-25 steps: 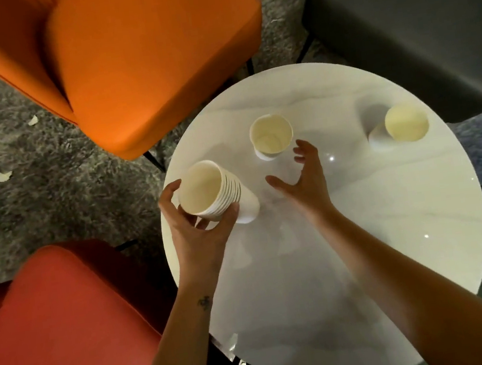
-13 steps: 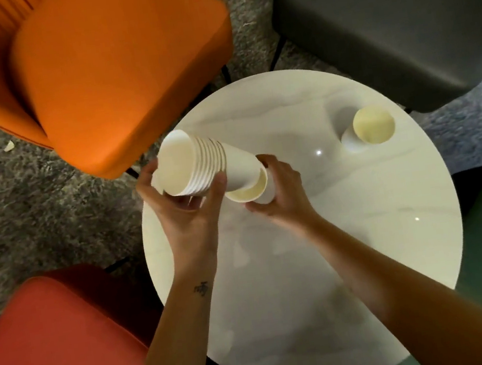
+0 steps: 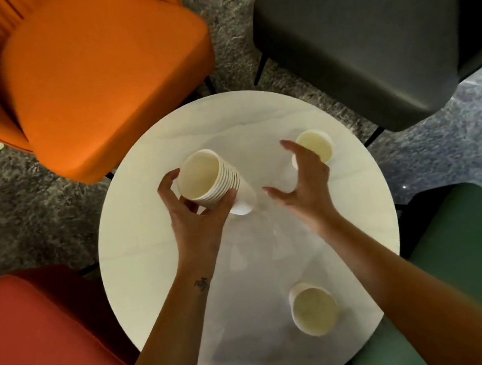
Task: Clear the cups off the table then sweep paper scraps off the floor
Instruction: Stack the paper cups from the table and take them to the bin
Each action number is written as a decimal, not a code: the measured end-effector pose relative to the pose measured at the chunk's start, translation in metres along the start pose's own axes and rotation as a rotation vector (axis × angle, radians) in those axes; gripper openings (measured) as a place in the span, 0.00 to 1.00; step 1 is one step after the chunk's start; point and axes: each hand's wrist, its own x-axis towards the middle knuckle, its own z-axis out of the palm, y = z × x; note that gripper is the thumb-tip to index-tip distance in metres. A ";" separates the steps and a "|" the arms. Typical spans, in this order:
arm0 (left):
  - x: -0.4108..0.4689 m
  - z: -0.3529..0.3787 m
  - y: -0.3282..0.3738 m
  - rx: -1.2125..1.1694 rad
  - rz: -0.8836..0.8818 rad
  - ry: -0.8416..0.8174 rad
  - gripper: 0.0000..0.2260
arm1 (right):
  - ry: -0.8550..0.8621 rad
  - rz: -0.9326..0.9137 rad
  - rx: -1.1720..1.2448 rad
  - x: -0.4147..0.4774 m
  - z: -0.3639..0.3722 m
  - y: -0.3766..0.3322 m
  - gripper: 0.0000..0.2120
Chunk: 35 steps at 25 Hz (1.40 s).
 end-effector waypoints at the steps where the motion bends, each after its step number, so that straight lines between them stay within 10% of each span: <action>1: -0.002 0.006 0.001 -0.006 -0.004 0.017 0.38 | 0.079 0.076 -0.037 0.010 -0.009 0.015 0.40; 6: -0.014 0.033 0.007 -0.050 0.002 0.056 0.36 | 0.001 0.315 -0.106 0.046 -0.021 0.063 0.42; 22: -0.055 0.063 0.010 0.004 -0.026 -0.027 0.36 | -0.363 -0.028 0.309 -0.022 -0.029 0.000 0.42; 35: -0.126 -0.006 -0.006 -0.070 0.047 0.002 0.35 | -0.521 -0.020 -0.021 -0.193 -0.035 0.060 0.49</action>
